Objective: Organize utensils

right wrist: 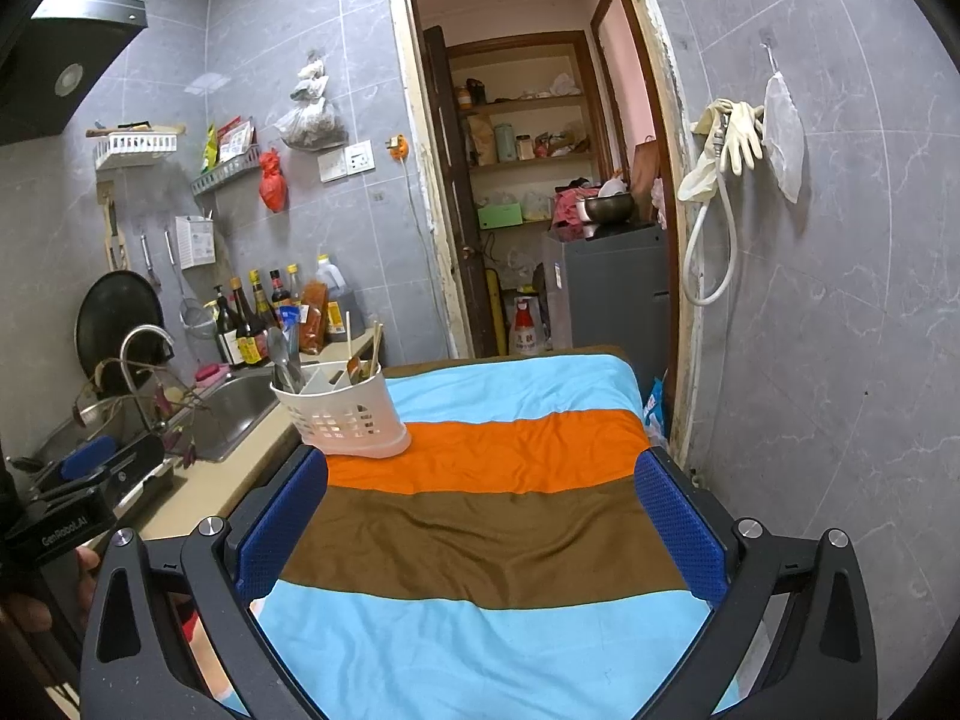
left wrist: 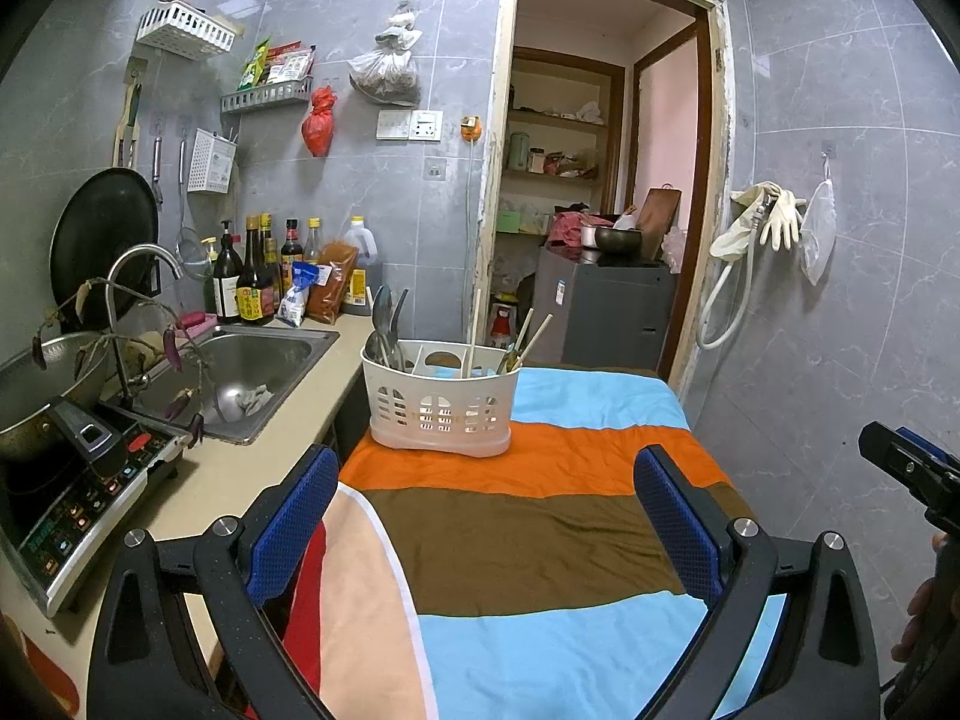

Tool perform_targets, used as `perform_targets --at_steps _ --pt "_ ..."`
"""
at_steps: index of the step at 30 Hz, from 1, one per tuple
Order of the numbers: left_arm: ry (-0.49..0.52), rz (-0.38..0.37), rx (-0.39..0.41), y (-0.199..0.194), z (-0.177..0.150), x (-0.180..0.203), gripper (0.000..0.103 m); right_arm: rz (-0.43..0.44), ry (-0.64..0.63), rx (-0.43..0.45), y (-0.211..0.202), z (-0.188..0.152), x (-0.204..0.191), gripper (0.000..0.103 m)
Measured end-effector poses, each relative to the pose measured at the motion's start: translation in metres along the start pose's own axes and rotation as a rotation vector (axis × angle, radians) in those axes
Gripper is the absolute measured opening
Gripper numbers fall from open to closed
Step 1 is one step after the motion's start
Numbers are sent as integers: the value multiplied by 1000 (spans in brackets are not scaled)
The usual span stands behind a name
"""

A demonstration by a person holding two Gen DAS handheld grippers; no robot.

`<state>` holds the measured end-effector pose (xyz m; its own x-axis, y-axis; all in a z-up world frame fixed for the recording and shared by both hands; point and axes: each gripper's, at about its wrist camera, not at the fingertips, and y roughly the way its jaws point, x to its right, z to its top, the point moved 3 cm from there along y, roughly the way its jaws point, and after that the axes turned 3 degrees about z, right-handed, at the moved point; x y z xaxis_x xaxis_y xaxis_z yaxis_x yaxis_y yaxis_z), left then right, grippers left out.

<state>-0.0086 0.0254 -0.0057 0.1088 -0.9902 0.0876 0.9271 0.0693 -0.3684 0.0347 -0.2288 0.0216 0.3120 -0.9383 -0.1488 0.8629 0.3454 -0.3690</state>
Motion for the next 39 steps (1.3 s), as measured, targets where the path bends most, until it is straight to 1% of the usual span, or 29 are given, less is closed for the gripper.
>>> perform_targets --at_steps 39 --pt "5 -3 -2 -1 4 5 97 2 0 0 -1 0 1 103"
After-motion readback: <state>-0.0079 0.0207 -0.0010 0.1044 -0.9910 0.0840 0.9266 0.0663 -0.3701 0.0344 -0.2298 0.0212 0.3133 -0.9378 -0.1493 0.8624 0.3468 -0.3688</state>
